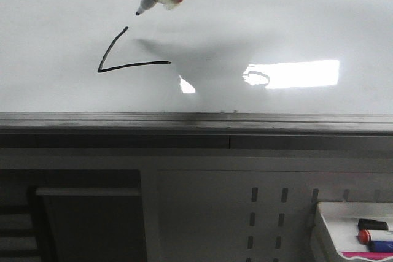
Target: Write number 4 on whiteboard
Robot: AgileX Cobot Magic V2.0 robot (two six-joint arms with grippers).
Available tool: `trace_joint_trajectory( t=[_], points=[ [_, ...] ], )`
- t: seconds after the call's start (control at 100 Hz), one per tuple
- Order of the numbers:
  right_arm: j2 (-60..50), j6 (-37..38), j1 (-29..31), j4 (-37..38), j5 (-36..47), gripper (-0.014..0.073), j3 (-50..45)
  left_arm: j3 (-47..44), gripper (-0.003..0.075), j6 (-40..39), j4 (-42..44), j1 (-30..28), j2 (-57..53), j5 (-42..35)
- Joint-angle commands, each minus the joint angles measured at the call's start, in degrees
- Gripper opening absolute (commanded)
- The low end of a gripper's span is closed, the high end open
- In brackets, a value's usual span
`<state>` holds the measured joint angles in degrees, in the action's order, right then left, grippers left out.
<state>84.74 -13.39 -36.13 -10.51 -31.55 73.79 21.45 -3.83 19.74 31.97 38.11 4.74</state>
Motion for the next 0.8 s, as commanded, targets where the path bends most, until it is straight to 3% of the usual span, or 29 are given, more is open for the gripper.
trace_joint_trajectory(
  t=[0.0, 0.33, 0.53, 0.79],
  points=[
    [-0.3, -0.1, 0.5, 0.4, 3.6, -0.0064, 2.9, 1.6, 0.0471, -0.5, -0.5, -0.2, -0.1, -4.4],
    [1.0, 0.0, -1.2, 0.5, -4.1, -0.0064, -2.8, 1.6, 0.0471, -0.5, -0.5, -0.2, -0.1, -4.4],
    [0.6, 0.0, -5.3, 0.5, -0.9, -0.0064, -4.9, 1.6, 0.0471, -0.5, -0.5, 0.0, -0.1, -4.7],
    [-2.4, -0.1, -8.1, 0.6, -1.8, -0.0064, -0.6, 1.5, 0.0472, -0.5, 4.0, 0.5, 4.6, -13.2]
  ],
)
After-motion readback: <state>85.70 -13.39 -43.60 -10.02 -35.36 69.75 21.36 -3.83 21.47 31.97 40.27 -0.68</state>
